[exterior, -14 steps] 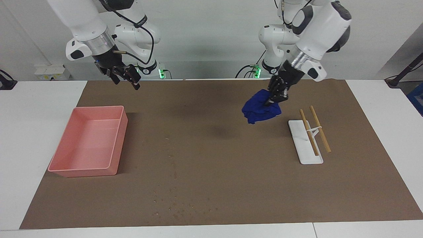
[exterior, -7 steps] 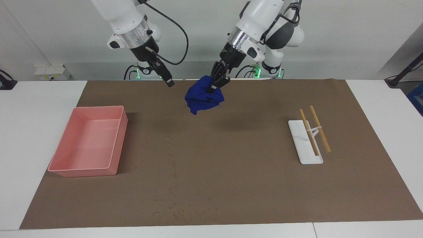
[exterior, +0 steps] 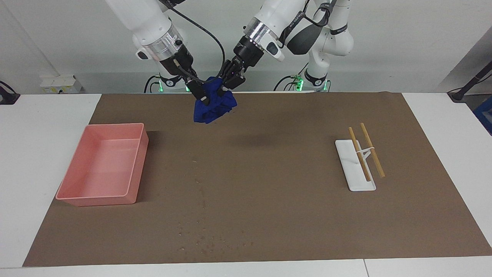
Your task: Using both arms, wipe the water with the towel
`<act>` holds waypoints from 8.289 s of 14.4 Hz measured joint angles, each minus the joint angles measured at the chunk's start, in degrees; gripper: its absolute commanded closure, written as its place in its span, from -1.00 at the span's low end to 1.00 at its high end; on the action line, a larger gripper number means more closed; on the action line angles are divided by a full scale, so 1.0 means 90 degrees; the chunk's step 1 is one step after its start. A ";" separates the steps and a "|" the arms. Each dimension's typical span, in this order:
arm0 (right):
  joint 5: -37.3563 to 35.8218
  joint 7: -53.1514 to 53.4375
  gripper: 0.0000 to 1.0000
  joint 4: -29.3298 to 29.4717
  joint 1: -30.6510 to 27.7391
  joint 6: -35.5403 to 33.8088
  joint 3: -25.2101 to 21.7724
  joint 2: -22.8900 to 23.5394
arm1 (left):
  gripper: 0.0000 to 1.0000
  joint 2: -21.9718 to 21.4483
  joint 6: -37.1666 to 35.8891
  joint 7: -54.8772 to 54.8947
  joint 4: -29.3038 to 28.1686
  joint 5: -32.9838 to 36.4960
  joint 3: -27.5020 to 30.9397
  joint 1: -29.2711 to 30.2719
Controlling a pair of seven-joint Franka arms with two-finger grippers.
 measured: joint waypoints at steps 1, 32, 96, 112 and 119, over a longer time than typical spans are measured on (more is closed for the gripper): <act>0.0008 0.0038 -0.99 0.0020 0.0000 0.0097 -0.0001 0.0012 | 1.00 0.0007 0.0010 -0.0030 0.0000 0.0000 0.0001 -0.0050; -0.1079 -0.0837 1.00 -0.0137 -0.0168 0.2209 -0.0058 0.0808 | -1.00 -0.0554 -0.2780 0.2183 0.0169 0.0201 0.0228 0.2078; -0.2201 -0.7572 1.00 -0.2704 -0.3098 0.2439 -0.0159 0.0215 | -1.00 -0.0354 -0.5416 1.4829 0.0138 0.2664 0.0856 0.3692; -0.2212 -1.0013 -1.00 -0.2703 -0.3343 0.2659 -0.0007 0.0413 | -1.00 -0.0354 -0.5363 1.4828 0.0139 0.2664 0.0865 0.3686; -0.2549 -0.8866 -1.00 -0.0610 -0.2063 -0.0210 0.0082 0.0003 | -1.00 -0.0354 -0.5324 1.4826 0.0140 0.2664 0.0881 0.3686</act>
